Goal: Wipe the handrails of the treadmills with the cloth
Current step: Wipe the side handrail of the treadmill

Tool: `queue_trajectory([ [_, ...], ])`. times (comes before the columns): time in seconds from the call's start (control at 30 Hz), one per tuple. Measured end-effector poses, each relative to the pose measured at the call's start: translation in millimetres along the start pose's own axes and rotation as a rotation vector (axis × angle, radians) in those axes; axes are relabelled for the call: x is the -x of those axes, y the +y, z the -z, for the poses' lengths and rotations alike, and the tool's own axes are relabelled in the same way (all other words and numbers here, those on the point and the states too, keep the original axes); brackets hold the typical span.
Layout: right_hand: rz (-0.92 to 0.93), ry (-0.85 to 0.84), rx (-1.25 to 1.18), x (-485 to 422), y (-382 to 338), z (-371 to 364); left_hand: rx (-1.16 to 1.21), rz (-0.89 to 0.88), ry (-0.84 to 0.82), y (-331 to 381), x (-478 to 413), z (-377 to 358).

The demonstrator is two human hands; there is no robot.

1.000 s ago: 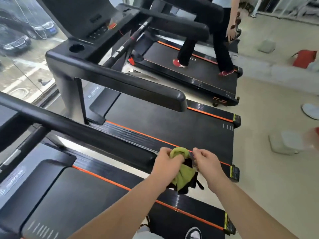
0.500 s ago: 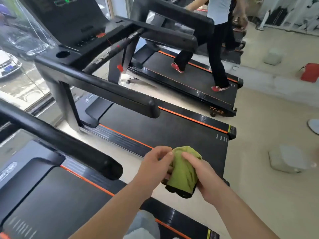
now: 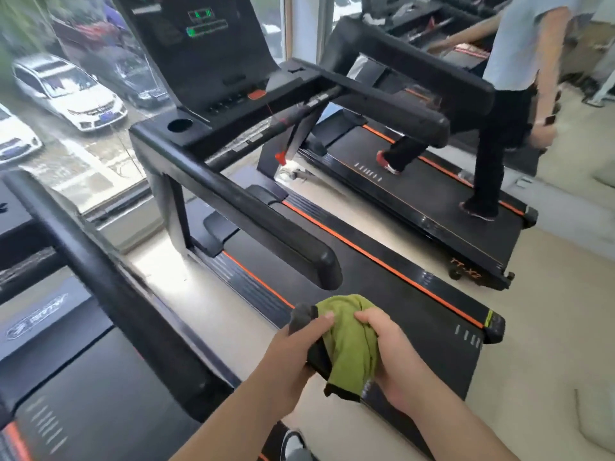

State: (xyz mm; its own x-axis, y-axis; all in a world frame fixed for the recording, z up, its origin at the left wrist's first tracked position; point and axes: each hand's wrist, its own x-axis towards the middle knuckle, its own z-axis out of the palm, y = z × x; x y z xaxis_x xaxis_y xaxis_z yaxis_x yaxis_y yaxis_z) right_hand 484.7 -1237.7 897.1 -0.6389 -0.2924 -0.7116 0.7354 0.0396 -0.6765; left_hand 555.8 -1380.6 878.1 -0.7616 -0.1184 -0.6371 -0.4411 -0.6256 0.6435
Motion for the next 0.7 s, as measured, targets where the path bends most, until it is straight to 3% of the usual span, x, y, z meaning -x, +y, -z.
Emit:
queue_trajectory([
  [0.27, 0.192, 0.134, 0.530, -62.9, -80.5, -38.2, 0.041, -0.050, 0.251, 74.7, -40.2, -9.9],
  [0.53, 0.375, 0.001, 0.788, -139.3, -156.4, -71.8, 0.202, -0.186, 0.398, 149.3, -78.4, -24.5],
  [0.7, 0.367, -0.296, 0.772, -198.6, -217.0, -78.4, 0.363, -0.256, 0.348, 186.6, -130.8, -61.3],
])
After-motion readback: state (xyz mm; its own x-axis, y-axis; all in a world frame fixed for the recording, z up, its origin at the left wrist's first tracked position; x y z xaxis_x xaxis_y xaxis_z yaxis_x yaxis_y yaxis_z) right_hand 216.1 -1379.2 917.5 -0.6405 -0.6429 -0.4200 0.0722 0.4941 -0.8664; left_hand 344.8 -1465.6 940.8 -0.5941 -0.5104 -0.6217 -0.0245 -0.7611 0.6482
